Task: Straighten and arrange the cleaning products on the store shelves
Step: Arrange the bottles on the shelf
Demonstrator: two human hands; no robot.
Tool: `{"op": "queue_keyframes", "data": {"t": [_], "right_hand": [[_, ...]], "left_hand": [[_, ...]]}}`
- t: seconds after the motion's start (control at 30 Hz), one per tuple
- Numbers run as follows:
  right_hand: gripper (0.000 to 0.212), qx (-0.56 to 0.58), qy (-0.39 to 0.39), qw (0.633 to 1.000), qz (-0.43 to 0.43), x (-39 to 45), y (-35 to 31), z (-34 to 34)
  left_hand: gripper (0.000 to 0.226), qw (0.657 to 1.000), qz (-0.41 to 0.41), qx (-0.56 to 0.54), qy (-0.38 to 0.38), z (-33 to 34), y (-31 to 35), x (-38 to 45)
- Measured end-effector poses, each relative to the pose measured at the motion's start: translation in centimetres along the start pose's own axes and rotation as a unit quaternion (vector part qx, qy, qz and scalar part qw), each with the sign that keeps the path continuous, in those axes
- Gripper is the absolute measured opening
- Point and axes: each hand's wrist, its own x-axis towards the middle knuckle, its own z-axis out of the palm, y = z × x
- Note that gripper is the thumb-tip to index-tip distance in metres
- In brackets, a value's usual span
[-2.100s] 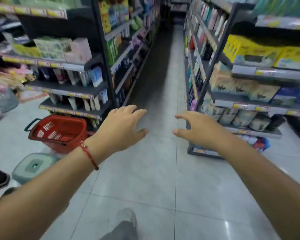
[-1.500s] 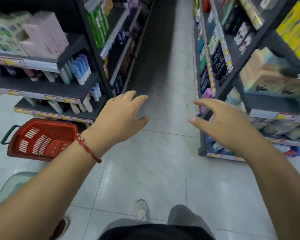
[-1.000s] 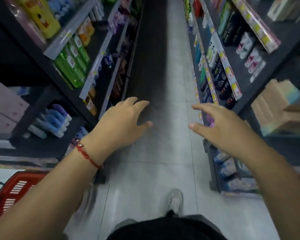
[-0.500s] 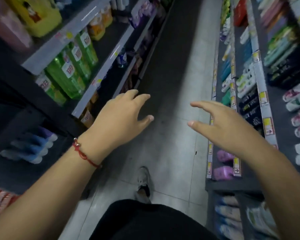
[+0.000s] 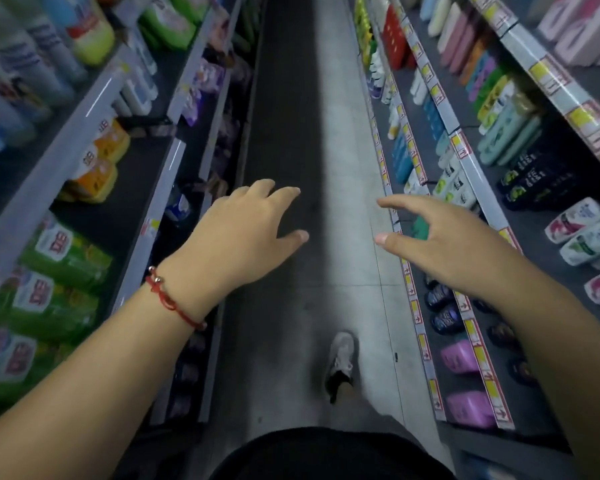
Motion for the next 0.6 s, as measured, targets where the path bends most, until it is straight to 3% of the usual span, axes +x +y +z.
{"op": "queue_keyframes", "data": {"t": [0.27,0.37,0.47,0.6], "right_hand": [[0.056,-0.029,-0.007,0.998,-0.052,17.7,2.0,-6.0],[0.056,-0.038,-0.025,0.996,-0.074,24.4,1.8,-7.4],[0.054,-0.019,-0.059,0.994,-0.086,30.4,0.9,-8.3],[0.053,-0.020,-0.101,0.988,-0.112,39.2,-0.5,-9.3]], "left_hand": [[0.076,0.998,-0.057,0.027,-0.011,-4.3,-3.2,15.5],[0.076,0.996,-0.091,0.010,0.015,-4.9,-5.4,19.3],[0.075,0.992,-0.114,-0.048,-0.018,-5.2,-7.3,22.3],[0.077,0.989,-0.147,-0.029,-0.008,-6.0,-11.2,28.5]]}}
